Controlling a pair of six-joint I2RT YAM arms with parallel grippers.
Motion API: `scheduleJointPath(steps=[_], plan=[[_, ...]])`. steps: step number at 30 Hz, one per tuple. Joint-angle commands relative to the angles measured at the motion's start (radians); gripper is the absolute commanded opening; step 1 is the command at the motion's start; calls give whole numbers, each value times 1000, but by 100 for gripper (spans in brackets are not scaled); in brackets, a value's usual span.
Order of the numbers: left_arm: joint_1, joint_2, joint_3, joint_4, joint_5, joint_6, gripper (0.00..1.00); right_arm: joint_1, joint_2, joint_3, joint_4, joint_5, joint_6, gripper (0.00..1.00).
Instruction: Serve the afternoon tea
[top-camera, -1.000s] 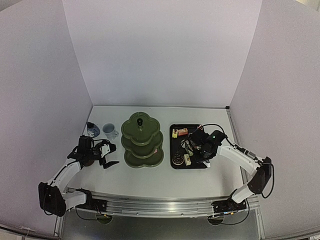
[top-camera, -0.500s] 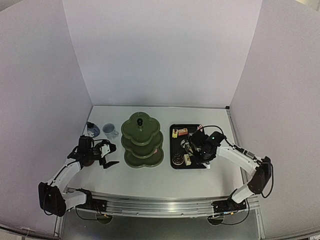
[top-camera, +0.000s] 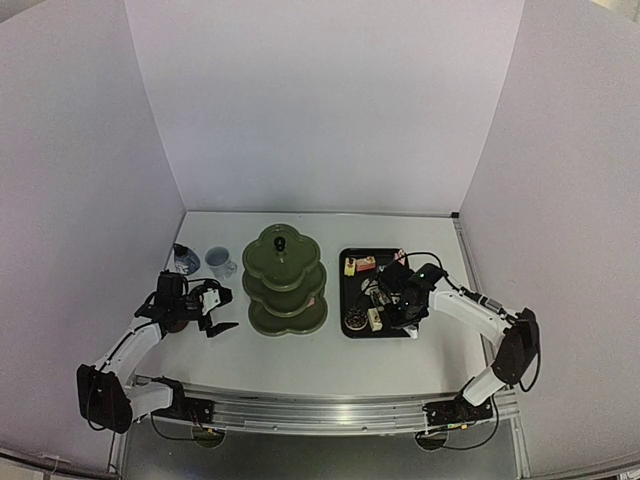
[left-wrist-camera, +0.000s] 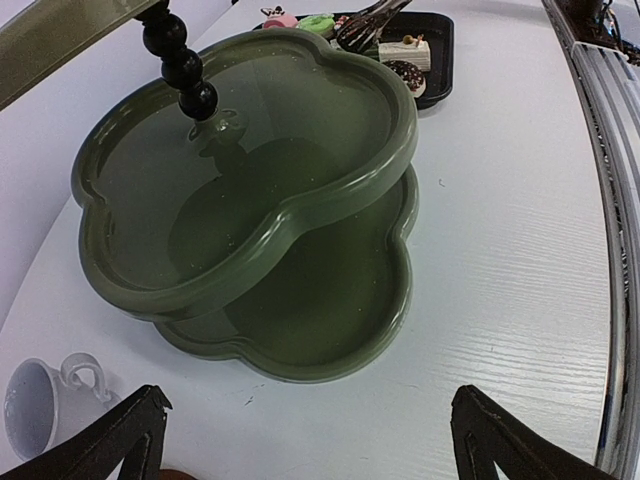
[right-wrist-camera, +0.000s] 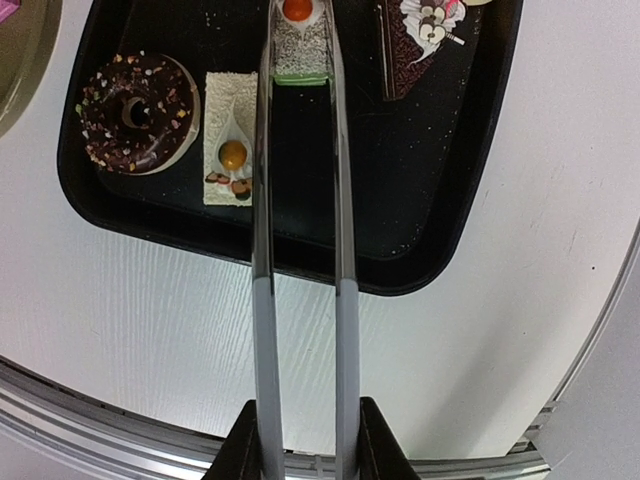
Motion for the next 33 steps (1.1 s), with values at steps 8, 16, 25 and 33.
scheduleJointPath(steps=[8, 16, 25, 33], plan=[[-4, -13, -12, 101, -17, -137, 99, -3, -111, 155, -43, 41, -58, 0], [-3, -15, -24, 139, -27, -160, 99, 54, -125, 209, -21, -42, -96, 0], [-3, -10, -20, 126, -27, -139, 99, 127, -74, 204, -25, -306, -105, 0], [-3, -2, -14, 128, -23, -131, 99, 145, 18, 213, -39, -464, -118, 0]])
